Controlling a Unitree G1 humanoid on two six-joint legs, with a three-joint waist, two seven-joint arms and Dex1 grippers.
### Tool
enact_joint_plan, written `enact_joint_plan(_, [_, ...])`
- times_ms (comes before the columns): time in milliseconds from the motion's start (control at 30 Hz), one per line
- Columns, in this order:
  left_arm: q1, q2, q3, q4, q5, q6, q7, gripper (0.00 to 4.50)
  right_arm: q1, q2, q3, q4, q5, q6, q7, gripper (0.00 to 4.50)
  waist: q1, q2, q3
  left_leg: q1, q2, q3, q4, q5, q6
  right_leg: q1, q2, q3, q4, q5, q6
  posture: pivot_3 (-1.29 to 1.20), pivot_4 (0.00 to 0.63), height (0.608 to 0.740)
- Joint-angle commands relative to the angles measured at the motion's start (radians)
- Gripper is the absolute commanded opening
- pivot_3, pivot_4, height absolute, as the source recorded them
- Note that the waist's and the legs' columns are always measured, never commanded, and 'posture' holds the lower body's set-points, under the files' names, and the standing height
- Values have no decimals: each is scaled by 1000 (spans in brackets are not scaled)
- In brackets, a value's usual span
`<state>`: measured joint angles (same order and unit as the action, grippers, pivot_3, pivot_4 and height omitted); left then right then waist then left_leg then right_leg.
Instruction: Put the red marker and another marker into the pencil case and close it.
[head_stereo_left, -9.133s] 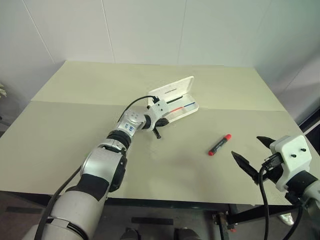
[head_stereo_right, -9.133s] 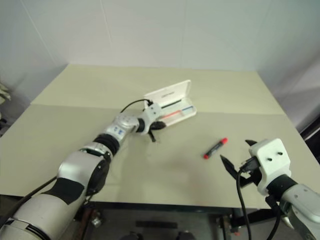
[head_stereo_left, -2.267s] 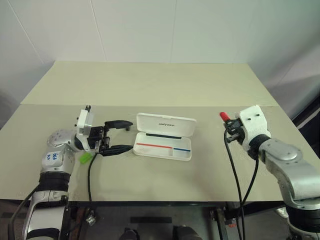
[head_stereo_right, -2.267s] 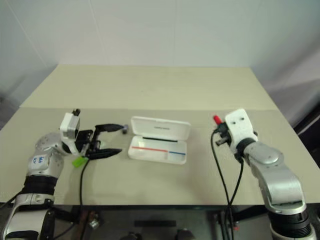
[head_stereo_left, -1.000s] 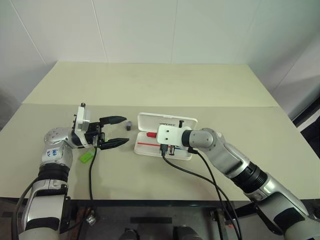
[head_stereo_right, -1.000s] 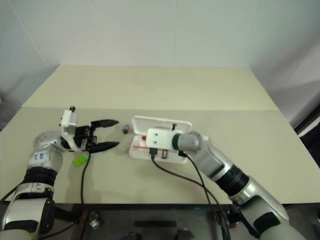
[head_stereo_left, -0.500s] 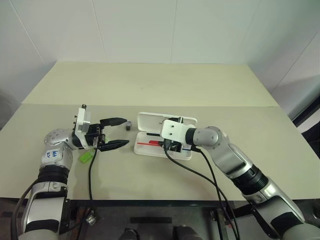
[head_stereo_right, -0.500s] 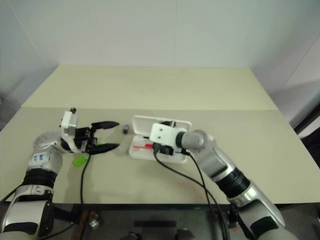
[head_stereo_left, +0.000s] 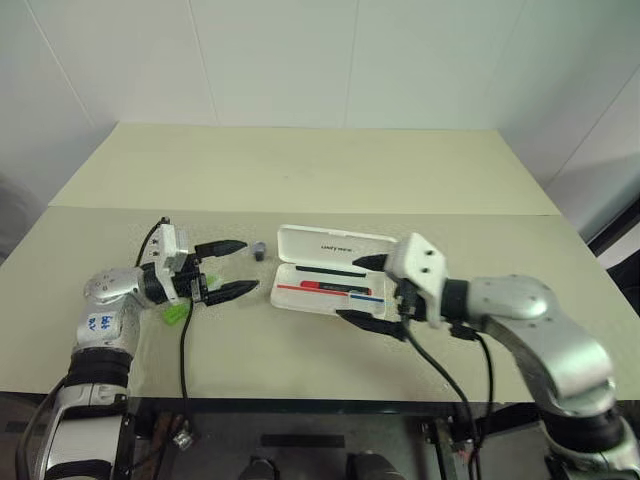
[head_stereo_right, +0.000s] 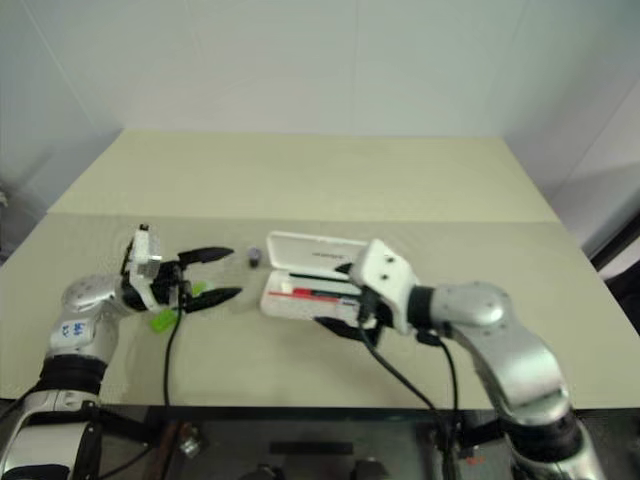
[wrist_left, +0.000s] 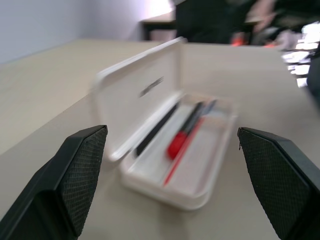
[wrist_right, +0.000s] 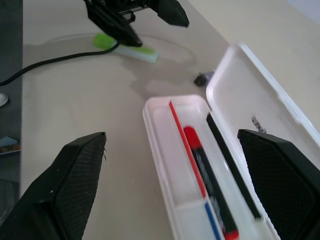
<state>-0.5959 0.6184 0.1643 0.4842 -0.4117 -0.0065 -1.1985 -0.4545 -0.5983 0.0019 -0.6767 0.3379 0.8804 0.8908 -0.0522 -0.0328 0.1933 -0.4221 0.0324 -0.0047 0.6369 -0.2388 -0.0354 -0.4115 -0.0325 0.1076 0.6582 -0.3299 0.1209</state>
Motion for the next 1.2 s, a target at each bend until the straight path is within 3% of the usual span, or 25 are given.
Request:
enact_joint_plan(33, [52, 34, 29, -105, 27, 90, 126, 4500, 52, -14, -161, -105, 114, -13, -6, 4464, -4, 0, 0, 0, 0, 0, 0, 0, 0, 0, 0, 0, 0, 0, 0, 0, 150, 740])
enact_joint_plan(333, [128, 81, 12, -212, 86, 294, 285, 4500, 312, -112, -391, -132, 205, -151, 27, 4464, 3, 0, 0, 1, -2, 0, 0, 0, 0, 2, 2, 0, 0, 0, 0, 0, 150, 740])
enact_joint_plan(700, [198, 164, -12, -324, 118, 488, 316, 4500, 370, -166, -404, -122, 221, -196, -47, 4464, 0, 0, 0, 2, -1, 2, 0, 0, 0, 2, 4, 1, -1, 0, 0, 0, 150, 740])
enact_joint_plan(967, [195, 284, -82, -282, 198, 472, 250, 4500, 365, -187, -386, -105, 222, -210, -68, 4464, 0, 0, 0, 2, -1, 2, -2, 0, 0, 2, 3, 2, -3, 0, 0, 0, 150, 740])
enact_joint_plan(1200, [127, 323, -203, -154, 294, 329, 128, 4500, 359, -195, -361, -93, 219, -219, -86, 4464, 2, 0, 0, 2, -1, 11, -4, 0, 0, 2, 2, 2, -5, 0, 0, 0, 150, 740])
